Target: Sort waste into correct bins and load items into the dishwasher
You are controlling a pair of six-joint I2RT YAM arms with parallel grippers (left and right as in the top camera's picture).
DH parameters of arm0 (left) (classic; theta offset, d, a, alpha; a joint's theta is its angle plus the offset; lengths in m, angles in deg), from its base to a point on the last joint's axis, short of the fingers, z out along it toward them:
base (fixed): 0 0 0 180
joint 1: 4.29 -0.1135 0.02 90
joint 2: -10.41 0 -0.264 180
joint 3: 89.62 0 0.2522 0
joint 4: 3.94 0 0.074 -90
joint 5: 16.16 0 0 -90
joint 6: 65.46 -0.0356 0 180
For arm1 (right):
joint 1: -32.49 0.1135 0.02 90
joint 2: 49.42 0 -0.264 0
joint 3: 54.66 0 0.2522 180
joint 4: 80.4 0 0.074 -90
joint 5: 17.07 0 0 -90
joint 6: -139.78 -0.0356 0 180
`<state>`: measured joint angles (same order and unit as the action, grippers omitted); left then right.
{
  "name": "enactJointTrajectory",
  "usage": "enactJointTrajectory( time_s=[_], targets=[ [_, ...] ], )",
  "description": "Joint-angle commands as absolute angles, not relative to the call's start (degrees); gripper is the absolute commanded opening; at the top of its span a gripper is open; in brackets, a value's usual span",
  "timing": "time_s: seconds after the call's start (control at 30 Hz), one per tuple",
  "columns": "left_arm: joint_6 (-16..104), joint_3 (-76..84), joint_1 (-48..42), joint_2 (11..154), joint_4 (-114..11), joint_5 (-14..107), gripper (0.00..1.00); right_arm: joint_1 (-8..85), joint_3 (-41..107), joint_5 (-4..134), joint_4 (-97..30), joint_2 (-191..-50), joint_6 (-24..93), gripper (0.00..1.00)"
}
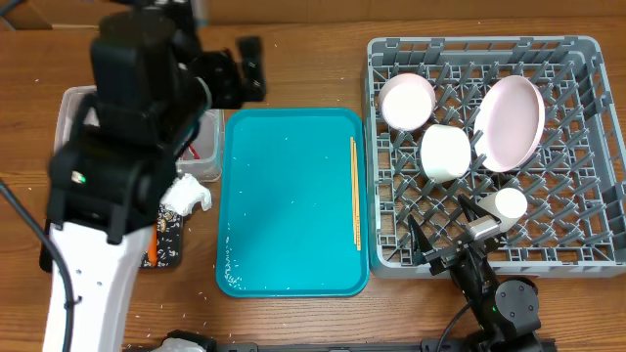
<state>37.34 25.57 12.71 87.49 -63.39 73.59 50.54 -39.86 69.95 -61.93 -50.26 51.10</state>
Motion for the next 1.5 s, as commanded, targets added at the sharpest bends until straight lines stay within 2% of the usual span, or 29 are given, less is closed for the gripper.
enactJointTrajectory(
  time_s=[0.0,0.23,0.6,1.07,1.47],
  targets=[
    [27.6,16.0,13.4,81.5,-57.6,69.8,1.0,50.5,-40.4,69.8,-62.2,-49.6,51.3,1.0],
    [19.7,-7.2,13.3,67.5,-46.0,70.5,1.0,50.5,-40.4,69.8,-62.2,-49.6,51.3,1.0],
    [19.4,-35.8,10.1,40.5,-37.0,74.5,1.0,50.5,-40.4,69.8,-62.2,-49.6,51.3,1.0],
    [20.2,-59.6,7.9,10.4,-33.9,74.5,1.0,50.5,-40.4,69.8,-62.2,-49.6,51.3,1.0],
    [20.3,-70.3,7.7,10.6,-31.4,74.9,1.0,50.5,-40.4,69.8,-62.2,-49.6,51.3,1.0]
  ],
)
